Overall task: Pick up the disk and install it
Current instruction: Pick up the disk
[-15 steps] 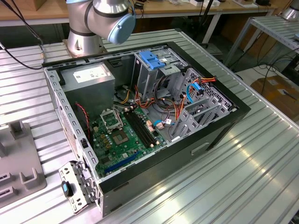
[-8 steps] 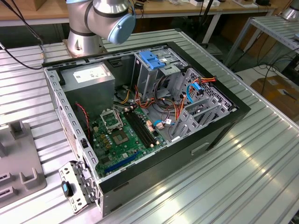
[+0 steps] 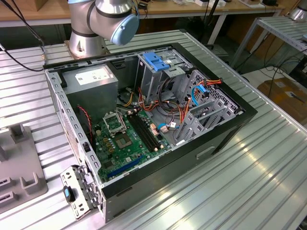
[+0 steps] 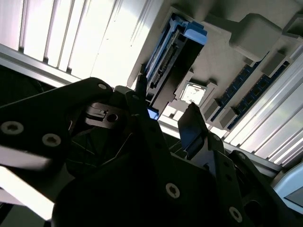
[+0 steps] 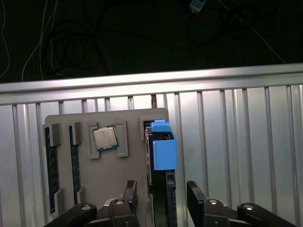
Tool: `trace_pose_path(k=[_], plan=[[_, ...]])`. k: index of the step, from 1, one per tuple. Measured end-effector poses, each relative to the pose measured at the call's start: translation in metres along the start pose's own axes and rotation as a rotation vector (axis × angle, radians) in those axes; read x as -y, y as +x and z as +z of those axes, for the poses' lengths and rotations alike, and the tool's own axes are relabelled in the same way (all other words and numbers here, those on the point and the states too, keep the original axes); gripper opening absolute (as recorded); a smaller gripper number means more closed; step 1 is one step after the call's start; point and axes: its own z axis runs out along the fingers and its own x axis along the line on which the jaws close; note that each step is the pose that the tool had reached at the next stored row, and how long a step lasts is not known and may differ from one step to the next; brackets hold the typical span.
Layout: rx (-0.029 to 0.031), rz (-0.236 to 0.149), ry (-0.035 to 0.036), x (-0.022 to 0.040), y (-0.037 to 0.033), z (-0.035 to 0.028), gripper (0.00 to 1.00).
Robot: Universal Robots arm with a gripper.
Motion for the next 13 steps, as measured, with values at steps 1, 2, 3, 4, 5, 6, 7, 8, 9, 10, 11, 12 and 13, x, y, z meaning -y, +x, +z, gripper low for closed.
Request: trace_pose_path(k=[1, 2, 3, 4, 5, 6, 7, 8, 9, 10, 11, 12, 13], plan=[[0.0, 0.0, 0.0, 0.0, 0.0, 0.0, 0.54], [0.0, 0.0, 0.0, 0.0, 0.0, 0.0, 0.54], [0.0, 0.0, 0.0, 0.0, 0.0, 0.0, 0.54], [0.0, 0.0, 0.0, 0.0, 0.0, 0.0001, 0.54], [0.0, 0.0, 0.0, 0.0, 0.0, 0.0002, 0.54], [0.0002, 0.0, 0.0003, 0.0, 0.0, 0.0007, 0.54], [0.0001, 0.0, 0.0002, 0.0, 0.0, 0.0017, 0.54], [0.0, 0.0, 0.0001, 0.0, 0.0, 0.0027, 0.54], [0.0001, 0.0, 0.0001, 0.0, 0.0, 0.0039, 0.54], [0.0, 0.0, 0.0001, 0.0, 0.0, 0.0051, 0.54], [0.0, 0.0, 0.0001, 0.0, 0.0, 0.0065, 0.54], [0.0, 0.0, 0.0001, 0.0, 0.0, 0.0078, 0.54], [0.0, 0.0, 0.0001, 0.0, 0.0, 0.0088, 0.54]])
